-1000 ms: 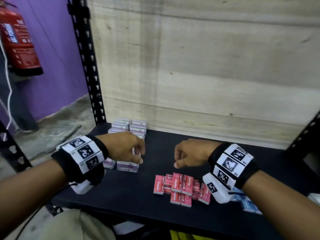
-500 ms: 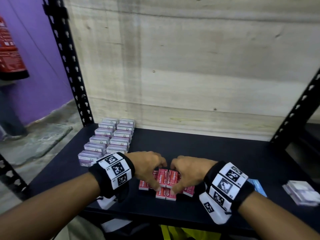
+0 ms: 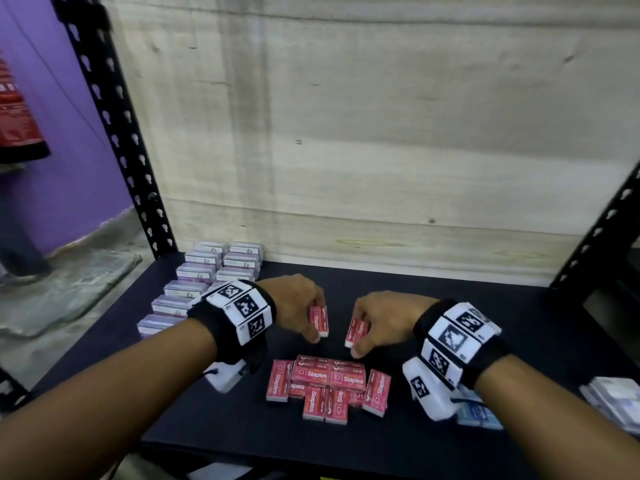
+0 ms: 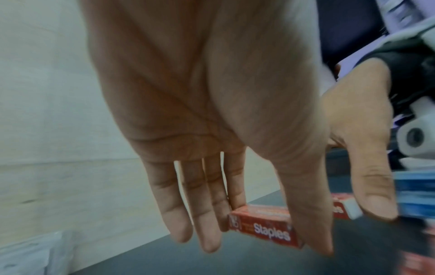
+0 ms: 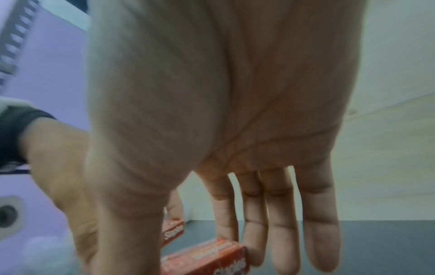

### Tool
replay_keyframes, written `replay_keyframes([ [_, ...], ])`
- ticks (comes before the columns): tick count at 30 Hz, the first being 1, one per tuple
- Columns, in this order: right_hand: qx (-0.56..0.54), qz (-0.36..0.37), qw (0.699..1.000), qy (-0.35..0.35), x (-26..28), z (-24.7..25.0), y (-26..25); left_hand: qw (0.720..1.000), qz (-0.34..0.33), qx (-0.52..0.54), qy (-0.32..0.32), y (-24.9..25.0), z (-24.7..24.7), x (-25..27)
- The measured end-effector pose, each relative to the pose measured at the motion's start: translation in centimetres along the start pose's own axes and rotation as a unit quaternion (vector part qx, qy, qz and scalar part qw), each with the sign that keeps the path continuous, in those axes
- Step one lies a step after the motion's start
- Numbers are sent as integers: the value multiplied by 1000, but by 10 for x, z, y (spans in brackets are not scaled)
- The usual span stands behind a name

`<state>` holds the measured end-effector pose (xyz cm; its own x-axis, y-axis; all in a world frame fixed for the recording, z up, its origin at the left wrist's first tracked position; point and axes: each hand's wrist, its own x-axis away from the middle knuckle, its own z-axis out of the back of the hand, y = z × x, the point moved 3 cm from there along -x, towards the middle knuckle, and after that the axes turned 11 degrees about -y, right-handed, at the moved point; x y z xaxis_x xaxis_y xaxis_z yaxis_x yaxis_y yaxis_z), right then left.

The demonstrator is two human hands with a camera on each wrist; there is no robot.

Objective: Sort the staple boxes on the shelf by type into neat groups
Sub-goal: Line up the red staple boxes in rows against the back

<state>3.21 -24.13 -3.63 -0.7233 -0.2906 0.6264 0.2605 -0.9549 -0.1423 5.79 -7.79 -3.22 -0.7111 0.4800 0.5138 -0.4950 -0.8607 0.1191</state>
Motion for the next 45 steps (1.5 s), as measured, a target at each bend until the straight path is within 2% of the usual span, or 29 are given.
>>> replay_keyframes([
  [8, 31, -97, 995, 19, -55, 29, 41, 995, 92, -4, 23, -9, 20, -77],
  [14, 28, -106, 993, 47, -82, 40, 51, 985, 161, -9, 58, -12, 13, -109],
  [17, 6, -93, 995, 42, -86, 40, 54, 987, 151, -5, 47, -11, 14, -112],
  [21, -21, -76, 997, 15, -79, 48, 66, 994, 100, -37, -8, -16, 24, -108],
  [25, 11, -56, 998, 20, -74, 51, 67, 990, 72, -120, -15, -13, 25, -110],
  [28, 38, -44, 998, 17, -78, 50, 63, 987, 62, -145, -8, -10, 26, -114],
  [37, -78, -58, 990, 97, -83, 58, 77, 991, 118, -11, 67, -27, 31, -117],
  [45, -99, -80, 981, 149, -93, 61, 72, 981, 157, -1, 111, -43, 29, -121],
])
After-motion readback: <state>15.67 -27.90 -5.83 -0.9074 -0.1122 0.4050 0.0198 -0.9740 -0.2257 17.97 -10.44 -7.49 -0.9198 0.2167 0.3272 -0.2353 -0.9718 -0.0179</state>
